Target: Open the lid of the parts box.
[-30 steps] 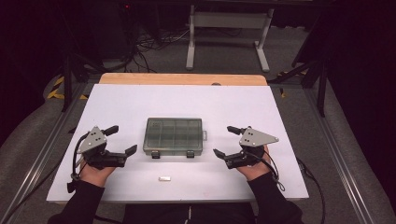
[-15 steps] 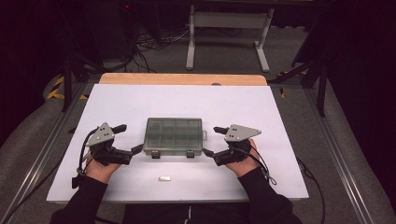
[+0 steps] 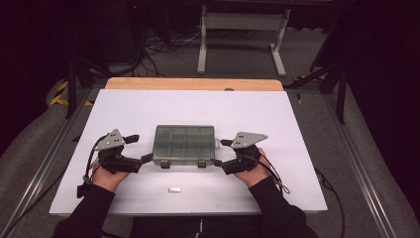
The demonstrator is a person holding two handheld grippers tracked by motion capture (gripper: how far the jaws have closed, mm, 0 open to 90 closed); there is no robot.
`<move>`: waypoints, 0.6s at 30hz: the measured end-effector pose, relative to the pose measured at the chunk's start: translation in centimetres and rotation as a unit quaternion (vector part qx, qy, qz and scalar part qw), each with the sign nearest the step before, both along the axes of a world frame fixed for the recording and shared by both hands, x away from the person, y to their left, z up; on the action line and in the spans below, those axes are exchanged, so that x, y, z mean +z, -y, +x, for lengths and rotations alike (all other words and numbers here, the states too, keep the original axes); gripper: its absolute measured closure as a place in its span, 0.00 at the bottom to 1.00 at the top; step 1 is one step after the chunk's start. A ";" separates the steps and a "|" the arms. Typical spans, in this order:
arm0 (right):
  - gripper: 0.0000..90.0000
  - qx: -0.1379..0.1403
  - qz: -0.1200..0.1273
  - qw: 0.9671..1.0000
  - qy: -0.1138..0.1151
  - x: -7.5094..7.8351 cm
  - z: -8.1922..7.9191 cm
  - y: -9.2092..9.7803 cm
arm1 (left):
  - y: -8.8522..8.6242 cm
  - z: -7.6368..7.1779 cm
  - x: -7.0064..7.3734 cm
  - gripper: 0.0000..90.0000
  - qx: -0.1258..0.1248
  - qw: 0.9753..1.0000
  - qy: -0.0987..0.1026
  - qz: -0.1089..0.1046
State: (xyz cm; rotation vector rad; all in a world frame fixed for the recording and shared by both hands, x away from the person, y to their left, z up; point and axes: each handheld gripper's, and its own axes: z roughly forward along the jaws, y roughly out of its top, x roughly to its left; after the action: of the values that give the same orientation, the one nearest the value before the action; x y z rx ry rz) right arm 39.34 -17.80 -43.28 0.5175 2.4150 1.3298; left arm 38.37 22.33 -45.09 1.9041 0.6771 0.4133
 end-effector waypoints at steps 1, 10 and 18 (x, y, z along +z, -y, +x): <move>0.30 0.000 -0.004 1.000 -0.004 -0.1 0.0 -0.1 | 0.0 0.0 0.0 0.14 -0.005 1.000 -0.004 0.004; 0.33 -0.002 -0.025 0.999 -0.028 -0.9 0.2 -0.8 | 0.7 0.3 -0.6 0.23 -0.015 0.999 -0.023 0.041; 0.37 -0.015 -0.041 0.998 -0.051 -1.7 0.5 -0.9 | 1.2 0.6 -1.3 0.26 -0.022 0.997 -0.037 0.058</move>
State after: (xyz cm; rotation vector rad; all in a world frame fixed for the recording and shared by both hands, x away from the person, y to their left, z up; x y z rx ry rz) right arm 39.86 -16.95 -44.97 0.6094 2.5209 1.2150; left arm 38.98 21.13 -46.40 2.0483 0.6713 0.3613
